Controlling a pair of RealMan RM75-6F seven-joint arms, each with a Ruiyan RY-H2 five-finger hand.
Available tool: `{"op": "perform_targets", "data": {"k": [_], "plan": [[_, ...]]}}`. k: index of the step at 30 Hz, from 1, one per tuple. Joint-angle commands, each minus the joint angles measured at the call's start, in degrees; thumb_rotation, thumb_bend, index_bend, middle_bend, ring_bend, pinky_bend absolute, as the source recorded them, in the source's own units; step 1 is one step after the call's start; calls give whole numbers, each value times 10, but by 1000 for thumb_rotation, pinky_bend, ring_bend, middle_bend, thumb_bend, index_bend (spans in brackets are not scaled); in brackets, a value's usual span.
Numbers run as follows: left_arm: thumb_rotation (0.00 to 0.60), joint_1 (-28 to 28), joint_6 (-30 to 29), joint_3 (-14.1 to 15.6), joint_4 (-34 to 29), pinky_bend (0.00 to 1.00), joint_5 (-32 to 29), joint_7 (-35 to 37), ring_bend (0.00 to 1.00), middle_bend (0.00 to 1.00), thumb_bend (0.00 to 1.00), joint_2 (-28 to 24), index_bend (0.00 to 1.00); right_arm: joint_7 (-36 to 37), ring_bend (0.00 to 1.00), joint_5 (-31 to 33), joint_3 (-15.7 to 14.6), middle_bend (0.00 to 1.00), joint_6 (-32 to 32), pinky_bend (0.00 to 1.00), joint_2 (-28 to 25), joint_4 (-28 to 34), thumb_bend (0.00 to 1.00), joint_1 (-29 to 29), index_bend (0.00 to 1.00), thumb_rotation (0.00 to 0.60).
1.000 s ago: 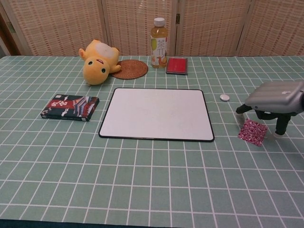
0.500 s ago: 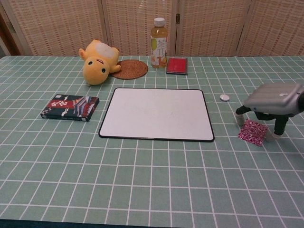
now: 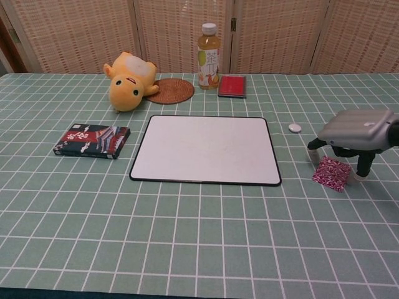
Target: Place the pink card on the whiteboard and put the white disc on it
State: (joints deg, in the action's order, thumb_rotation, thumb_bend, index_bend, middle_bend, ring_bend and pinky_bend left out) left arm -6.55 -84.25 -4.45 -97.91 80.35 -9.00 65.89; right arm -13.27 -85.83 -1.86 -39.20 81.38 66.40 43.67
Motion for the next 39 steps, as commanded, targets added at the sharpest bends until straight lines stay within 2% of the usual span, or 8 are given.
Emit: {"op": "perform_targets", "data": {"k": [1, 29, 39], "plan": [[600, 0, 0, 0, 0, 0, 0, 0, 0, 0, 319, 0, 0, 0, 1000, 0, -1, 942, 1, 1000, 2, -2, 146, 1, 268, 600], [600, -1, 4, 0, 3, 0, -1, 1, 0, 0, 319, 2, 0, -11, 1000, 7, -8, 936, -5, 1000, 7, -7, 160, 1, 225, 600], [600, 0, 3, 0, 6, 0, -1, 5, 0, 0, 319, 2, 0, -9, 1000, 4, -9, 937, -12, 1000, 11, -12, 225, 1, 255, 600]]}}
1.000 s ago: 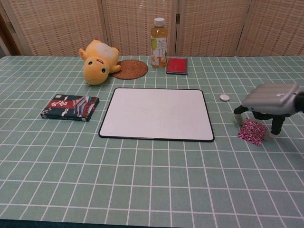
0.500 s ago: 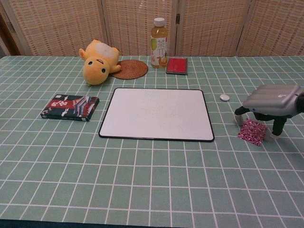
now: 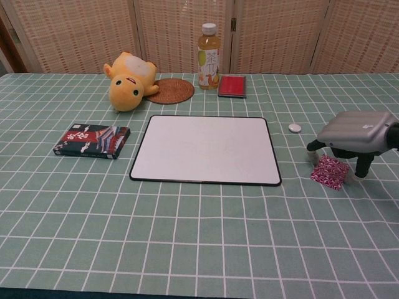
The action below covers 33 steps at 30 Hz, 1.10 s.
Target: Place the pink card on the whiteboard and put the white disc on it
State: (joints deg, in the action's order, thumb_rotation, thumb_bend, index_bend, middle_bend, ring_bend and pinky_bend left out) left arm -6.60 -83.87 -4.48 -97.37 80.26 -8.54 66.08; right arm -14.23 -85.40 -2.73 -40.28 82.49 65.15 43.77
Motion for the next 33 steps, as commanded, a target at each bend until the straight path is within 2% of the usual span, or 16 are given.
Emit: {"op": "perform_targets", "data": {"k": [1, 4, 13, 22, 27, 33], "plan": [[600, 0, -1, 0, 0, 0, 1, 0, 0, 0, 319, 0, 0, 1, 1000, -1, 0, 938, -2, 1000, 0, 1, 234, -1, 262, 600], [600, 0, -1, 0, 0, 0, 1, 1, 0, 0, 319, -1, 0, 2, 1000, -2, -1, 939, -6, 1000, -2, 2, 261, -2, 295, 600], [600, 0, 0, 1, 0, 0, 2, 1, 0, 0, 319, 0, 0, 4, 1000, -3, -2, 940, -20, 1000, -14, 15, 286, -9, 309, 600], [600, -1, -1, 0, -4, 0, 4, -3, 0, 0, 319, -3, 0, -2, 1000, -6, 6, 940, -54, 1000, -59, 62, 286, -17, 310, 600], [600, -3, -2, -2, -8, 0, 7, -6, 0, 0, 319, -4, 0, -6, 1000, 2, 20, 940, -64, 1000, -86, 99, 286, -16, 310, 600], [600, -4, -4, -1, -14, 0, 13, -9, 0, 0, 319, -6, 0, -21, 1000, 35, 55, 937, -47, 1000, -95, 135, 286, 7, 309, 600]]}}
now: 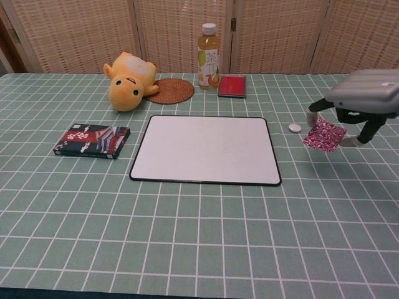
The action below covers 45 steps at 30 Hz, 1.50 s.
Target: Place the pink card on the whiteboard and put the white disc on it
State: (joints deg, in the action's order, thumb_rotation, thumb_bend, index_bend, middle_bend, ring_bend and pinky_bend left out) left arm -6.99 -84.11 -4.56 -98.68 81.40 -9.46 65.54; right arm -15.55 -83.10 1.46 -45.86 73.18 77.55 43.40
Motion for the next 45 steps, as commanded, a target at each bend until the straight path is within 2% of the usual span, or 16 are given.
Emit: {"op": "perform_targets", "data": {"k": [1, 11, 26, 32, 39, 45], "plan": [[600, 0, -2, 0, -2, 0, 2, 0, 0, 0, 319, -1, 0, -12, 1000, 17, 18, 937, 12, 1000, 0, 13, 286, 16, 309, 600], [600, 3, -7, 4, -6, 0, 9, 0, 0, 0, 319, -4, 0, -54, 1000, 73, 57, 934, 71, 1000, 54, 4, 286, 78, 310, 600], [600, 9, -12, 6, -6, 0, 11, 5, 0, 0, 319, -10, 0, -129, 1000, 174, 76, 922, 154, 1000, 174, -98, 286, 183, 305, 600], [600, 12, -12, 8, 0, 0, 8, 11, 0, 0, 319, -10, 0, -163, 1000, 210, 67, 922, 168, 1000, 210, -138, 255, 214, 182, 600], [600, 16, -15, 9, 9, 0, 7, 21, 0, 0, 319, -10, 0, -185, 1000, 244, 57, 921, 165, 1000, 221, -150, 207, 232, 34, 600], [600, 19, -17, 8, 14, 0, 4, 28, 0, 0, 319, -12, 0, -172, 1000, 253, 57, 921, 126, 1000, 173, -107, 200, 214, 31, 600]]}}
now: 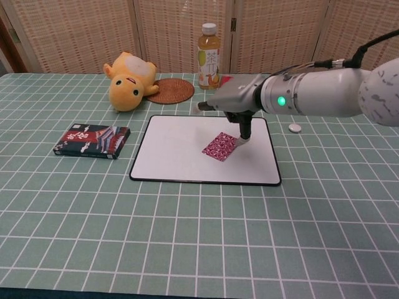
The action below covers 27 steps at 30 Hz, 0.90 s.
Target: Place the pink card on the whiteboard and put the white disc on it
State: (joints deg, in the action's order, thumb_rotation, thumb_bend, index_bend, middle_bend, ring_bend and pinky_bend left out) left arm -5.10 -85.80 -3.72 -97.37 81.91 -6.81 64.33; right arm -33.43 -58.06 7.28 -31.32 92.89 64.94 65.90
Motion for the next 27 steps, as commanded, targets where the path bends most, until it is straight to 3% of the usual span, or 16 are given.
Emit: {"op": "perform_targets", "data": {"k": [1, 9, 16, 27], "plan": [[600, 0, 1, -1, 2, 0, -1, 2, 0, 0, 319, 0, 0, 10, 1000, 4, -2, 921, -25, 1000, -34, 25, 200, -15, 55, 600], [600, -4, 7, -1, 8, 0, 2, 6, 0, 0, 319, 8, 0, 33, 1000, 24, -20, 927, -47, 1000, -95, 35, 202, -54, 313, 600], [600, -3, 3, -2, 9, 0, 2, 3, 0, 0, 319, 10, 0, 41, 1000, 43, -34, 927, -35, 1000, -77, -17, 201, -66, 320, 600], [600, 1, 3, -2, 7, 0, -4, 0, 0, 0, 319, 8, 0, 44, 1000, 66, -41, 928, 11, 1000, 2, -144, 202, -58, 366, 600]]}}
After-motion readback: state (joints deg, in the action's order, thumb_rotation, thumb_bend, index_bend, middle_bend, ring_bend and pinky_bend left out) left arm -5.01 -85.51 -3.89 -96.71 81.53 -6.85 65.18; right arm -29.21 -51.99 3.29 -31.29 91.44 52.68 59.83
